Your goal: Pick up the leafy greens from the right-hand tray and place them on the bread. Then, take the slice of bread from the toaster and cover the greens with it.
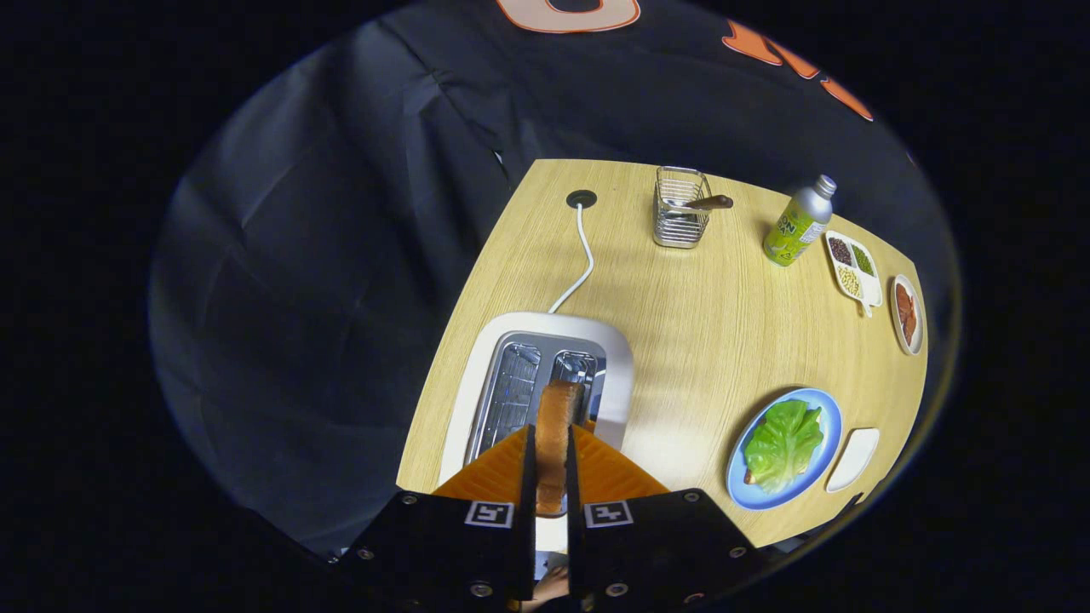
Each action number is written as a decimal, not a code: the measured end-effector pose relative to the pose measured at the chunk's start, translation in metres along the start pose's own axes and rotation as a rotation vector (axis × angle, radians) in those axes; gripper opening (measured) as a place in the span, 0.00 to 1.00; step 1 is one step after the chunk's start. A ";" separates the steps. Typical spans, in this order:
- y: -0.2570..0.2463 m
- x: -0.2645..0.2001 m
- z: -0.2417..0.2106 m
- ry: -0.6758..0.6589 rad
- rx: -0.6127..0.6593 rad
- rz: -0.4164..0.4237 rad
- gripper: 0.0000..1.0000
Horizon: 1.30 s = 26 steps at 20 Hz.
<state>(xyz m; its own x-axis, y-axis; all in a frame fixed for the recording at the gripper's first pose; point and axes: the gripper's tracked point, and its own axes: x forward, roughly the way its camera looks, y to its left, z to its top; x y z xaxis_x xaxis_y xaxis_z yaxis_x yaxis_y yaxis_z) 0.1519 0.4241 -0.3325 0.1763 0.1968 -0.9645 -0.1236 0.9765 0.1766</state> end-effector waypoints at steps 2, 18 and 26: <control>0.002 -0.011 0.004 -0.032 0.000 0.034 0.16; -0.042 -0.144 0.003 -0.277 0.009 0.291 0.13; -0.130 -0.135 -0.014 -0.274 0.134 0.337 0.10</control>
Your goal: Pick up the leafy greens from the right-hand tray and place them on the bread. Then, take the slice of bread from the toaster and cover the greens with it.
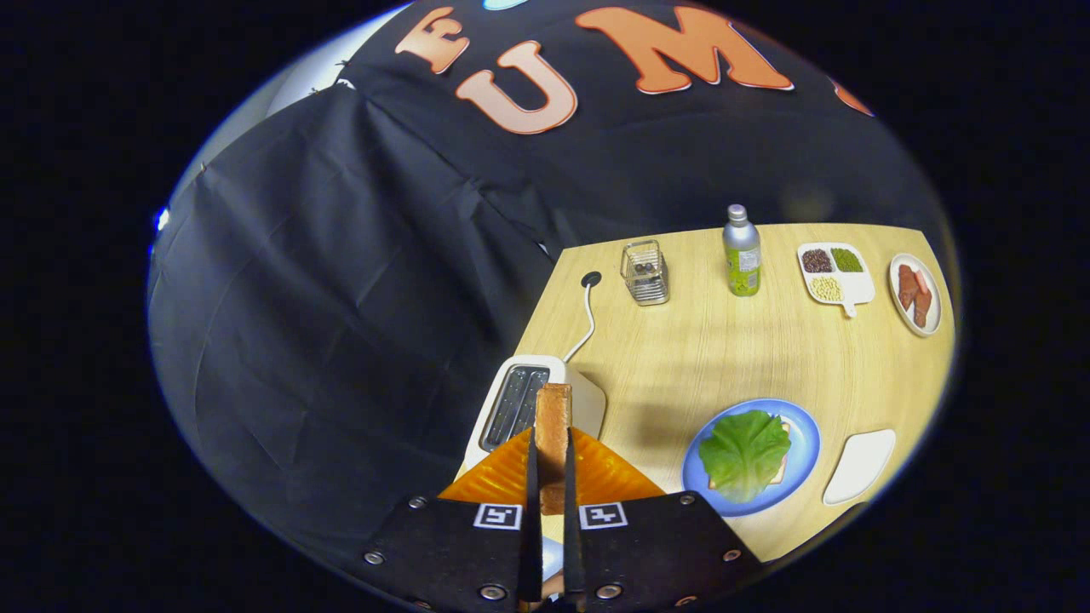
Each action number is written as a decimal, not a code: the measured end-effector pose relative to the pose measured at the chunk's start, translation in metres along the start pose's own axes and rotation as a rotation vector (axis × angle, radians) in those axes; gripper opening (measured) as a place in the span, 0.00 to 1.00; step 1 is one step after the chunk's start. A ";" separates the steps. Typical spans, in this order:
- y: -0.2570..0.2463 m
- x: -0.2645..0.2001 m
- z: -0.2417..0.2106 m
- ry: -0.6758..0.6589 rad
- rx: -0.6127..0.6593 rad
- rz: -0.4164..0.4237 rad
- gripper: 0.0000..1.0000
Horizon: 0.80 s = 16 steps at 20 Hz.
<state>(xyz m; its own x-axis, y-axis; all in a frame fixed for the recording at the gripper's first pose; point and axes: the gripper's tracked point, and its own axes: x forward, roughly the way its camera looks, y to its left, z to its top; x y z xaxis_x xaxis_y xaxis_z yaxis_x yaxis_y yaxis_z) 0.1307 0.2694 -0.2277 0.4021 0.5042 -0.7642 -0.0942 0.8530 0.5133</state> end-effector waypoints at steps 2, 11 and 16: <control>-0.018 0.000 -0.004 0.004 0.027 0.010 0.10; -0.083 -0.002 -0.022 -0.022 0.087 0.033 0.10; -0.123 0.004 -0.034 -0.013 0.141 0.036 0.10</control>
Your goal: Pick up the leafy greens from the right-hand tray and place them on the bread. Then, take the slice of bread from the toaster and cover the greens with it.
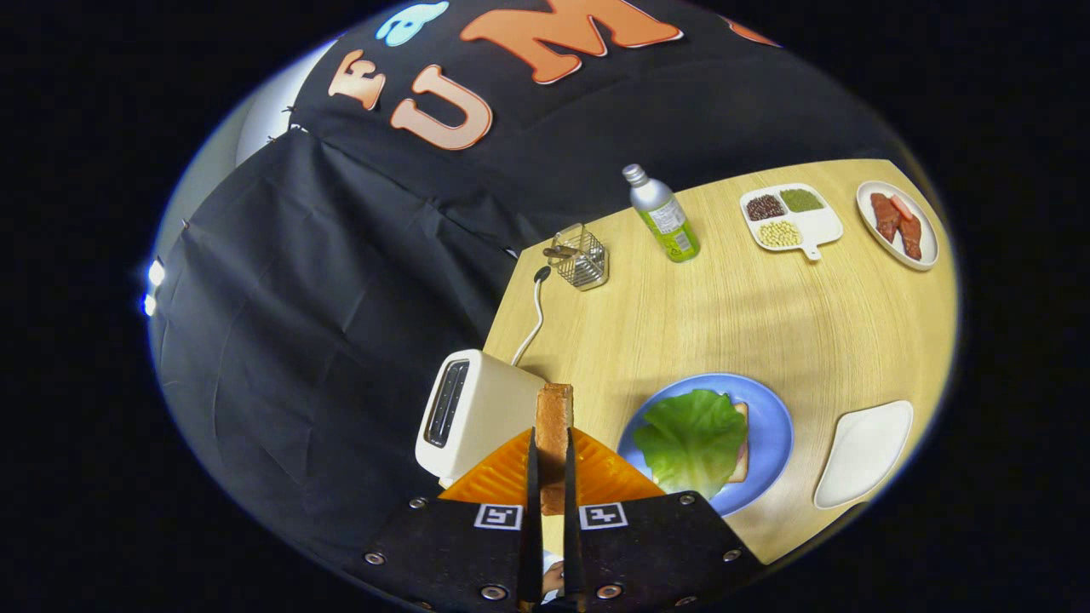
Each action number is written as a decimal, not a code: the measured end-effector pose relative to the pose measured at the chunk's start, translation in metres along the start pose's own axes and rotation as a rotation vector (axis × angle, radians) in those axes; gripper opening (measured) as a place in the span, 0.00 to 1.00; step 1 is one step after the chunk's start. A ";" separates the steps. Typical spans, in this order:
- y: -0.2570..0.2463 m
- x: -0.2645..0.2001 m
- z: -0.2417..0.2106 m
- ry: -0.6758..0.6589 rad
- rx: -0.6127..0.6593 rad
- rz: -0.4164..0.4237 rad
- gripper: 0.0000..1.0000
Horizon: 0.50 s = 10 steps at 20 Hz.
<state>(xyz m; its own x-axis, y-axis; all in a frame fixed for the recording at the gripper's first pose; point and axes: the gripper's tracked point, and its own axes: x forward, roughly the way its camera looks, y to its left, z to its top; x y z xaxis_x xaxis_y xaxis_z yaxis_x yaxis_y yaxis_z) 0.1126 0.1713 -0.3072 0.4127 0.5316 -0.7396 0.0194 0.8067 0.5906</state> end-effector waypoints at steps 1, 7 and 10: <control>-0.009 0.003 -0.003 0.008 0.009 -0.004 0.10; -0.053 0.020 -0.017 0.018 0.025 -0.037 0.10; -0.085 0.031 -0.033 0.042 0.048 -0.087 0.10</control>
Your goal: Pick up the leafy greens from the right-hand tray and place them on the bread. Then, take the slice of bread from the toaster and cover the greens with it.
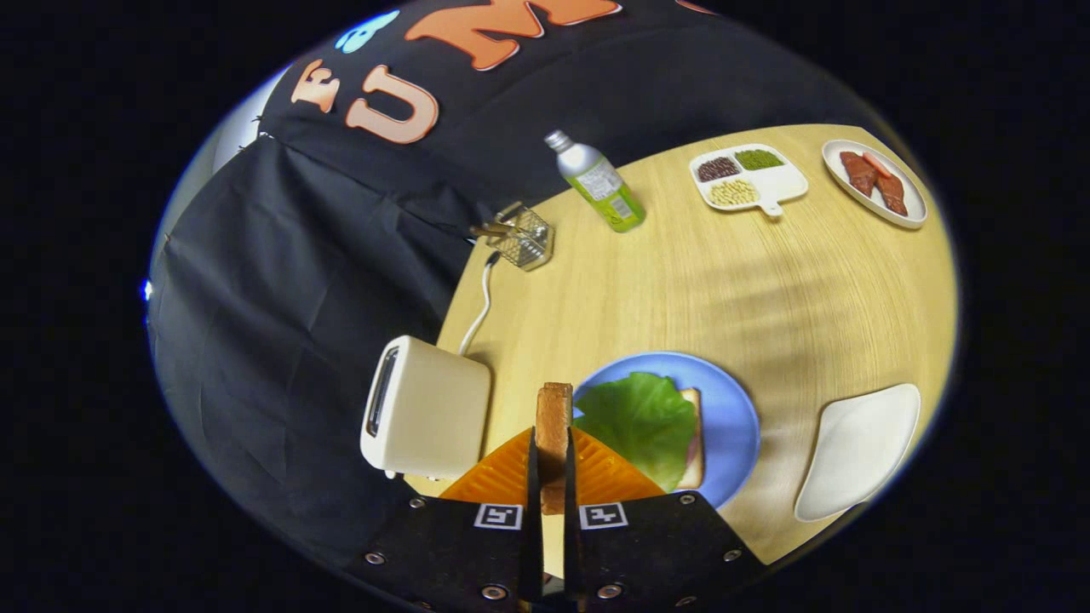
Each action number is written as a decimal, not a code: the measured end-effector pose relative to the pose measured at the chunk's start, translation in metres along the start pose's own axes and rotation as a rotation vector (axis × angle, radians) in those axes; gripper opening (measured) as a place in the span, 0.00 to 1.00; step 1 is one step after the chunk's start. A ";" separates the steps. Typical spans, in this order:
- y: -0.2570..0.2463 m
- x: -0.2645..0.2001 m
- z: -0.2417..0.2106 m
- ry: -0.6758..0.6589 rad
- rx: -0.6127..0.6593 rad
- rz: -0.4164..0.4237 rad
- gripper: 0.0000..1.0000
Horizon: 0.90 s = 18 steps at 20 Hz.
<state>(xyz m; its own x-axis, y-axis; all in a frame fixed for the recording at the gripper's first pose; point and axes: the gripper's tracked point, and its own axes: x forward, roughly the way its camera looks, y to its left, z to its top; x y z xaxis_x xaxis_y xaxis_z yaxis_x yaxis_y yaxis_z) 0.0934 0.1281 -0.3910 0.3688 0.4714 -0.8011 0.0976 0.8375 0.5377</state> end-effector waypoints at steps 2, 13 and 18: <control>-0.012 0.006 -0.005 0.008 0.026 0.006 0.10; -0.064 0.020 -0.021 -0.007 0.071 -0.042 0.11; -0.081 0.023 -0.028 0.000 0.115 -0.054 0.20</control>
<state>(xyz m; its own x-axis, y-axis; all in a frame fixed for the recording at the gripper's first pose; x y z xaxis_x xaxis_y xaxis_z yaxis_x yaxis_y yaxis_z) 0.0682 0.0790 -0.4607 0.3605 0.4264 -0.8296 0.2223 0.8245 0.5204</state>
